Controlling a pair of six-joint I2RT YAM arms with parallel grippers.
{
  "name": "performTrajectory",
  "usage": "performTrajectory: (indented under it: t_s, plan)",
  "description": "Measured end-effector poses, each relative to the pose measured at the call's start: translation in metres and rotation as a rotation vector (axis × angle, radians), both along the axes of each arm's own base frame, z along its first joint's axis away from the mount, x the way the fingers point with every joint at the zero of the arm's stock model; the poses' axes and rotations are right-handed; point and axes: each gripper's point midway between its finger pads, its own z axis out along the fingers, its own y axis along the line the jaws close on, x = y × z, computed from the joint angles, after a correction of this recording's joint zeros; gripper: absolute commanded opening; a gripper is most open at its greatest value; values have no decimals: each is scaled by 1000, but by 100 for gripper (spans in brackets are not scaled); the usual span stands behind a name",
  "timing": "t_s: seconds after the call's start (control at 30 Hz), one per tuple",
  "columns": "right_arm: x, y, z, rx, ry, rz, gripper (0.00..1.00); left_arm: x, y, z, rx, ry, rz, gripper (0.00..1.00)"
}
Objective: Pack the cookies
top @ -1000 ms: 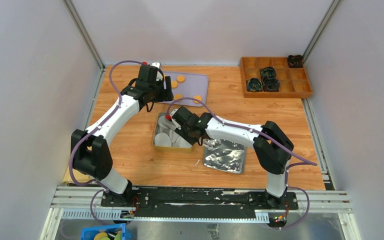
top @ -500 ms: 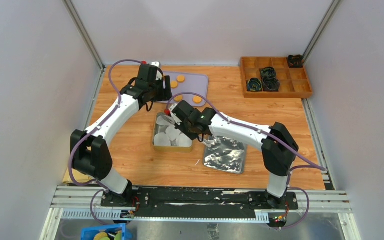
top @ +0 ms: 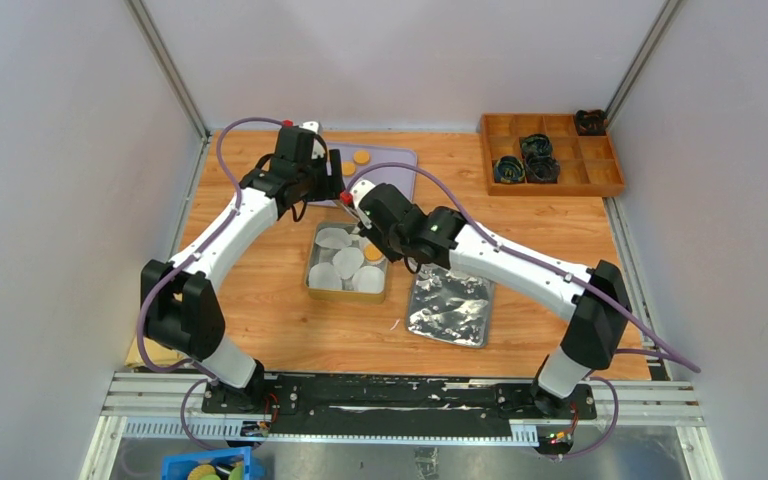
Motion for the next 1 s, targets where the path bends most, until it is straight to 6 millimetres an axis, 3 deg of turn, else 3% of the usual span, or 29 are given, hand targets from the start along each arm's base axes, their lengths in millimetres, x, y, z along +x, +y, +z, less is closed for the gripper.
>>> performTrajectory:
  t_s: [0.17,0.33,0.53,0.63,0.83,0.9,1.0]
  plan:
    - [4,-8,-8,-34,5,-43,0,0,0,1,-2,-2,1,76]
    - [24,-34,-28,-63,49,-152,0,7,-5,9,-29,-39,-5,76]
    - [80,-115,-48,-122,29,-524,0,2,-3,5,-17,-12,-7,75]
    - [96,-140,-76,-182,57,-625,0,2,-4,5,-19,-8,-11,75]
    - [100,-142,-146,-302,170,-638,2,1,-5,4,-21,-7,-14,75]
    - [103,-143,-158,-314,186,-651,8,1,-5,4,-20,-6,-15,76]
    - [111,-146,-166,-285,209,-672,44,1,-4,3,-17,-5,-16,75]
